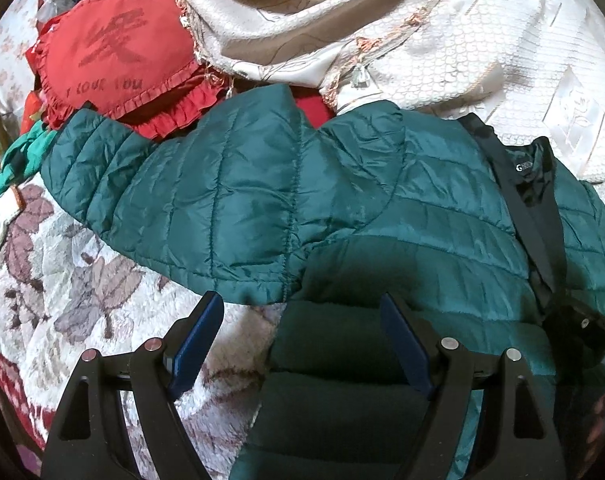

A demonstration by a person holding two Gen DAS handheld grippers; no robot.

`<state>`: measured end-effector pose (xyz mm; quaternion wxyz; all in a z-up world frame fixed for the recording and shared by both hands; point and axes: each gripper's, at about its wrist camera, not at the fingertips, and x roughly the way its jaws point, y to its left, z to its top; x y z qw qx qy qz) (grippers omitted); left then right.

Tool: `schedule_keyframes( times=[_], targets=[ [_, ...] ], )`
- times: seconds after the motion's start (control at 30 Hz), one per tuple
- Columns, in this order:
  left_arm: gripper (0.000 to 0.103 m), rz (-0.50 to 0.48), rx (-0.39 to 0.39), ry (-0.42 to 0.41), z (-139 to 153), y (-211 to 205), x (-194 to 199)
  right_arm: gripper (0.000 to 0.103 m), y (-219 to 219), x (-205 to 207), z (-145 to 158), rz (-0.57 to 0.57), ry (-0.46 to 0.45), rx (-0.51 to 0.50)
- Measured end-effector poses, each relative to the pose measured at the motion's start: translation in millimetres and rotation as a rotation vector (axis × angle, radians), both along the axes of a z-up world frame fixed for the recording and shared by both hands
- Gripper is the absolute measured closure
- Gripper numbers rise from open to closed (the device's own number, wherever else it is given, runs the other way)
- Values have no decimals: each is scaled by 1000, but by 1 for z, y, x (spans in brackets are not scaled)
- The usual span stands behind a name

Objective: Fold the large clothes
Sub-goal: 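Move the left gripper to the jacket sleeve nearest it and grasp the cuff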

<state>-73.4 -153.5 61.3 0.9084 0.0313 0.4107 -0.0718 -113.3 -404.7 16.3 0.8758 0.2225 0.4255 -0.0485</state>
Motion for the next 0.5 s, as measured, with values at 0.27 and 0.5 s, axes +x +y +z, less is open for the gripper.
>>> schedule_keyframes(
  times=[0.27,0.5],
  targets=[
    [39,68,-55,-6,7,38,20,1,16,13,-13,34,26,-102],
    [39,235,-56,-27,18,107,54,0,18,16,-24,36,38,-122]
  ],
)
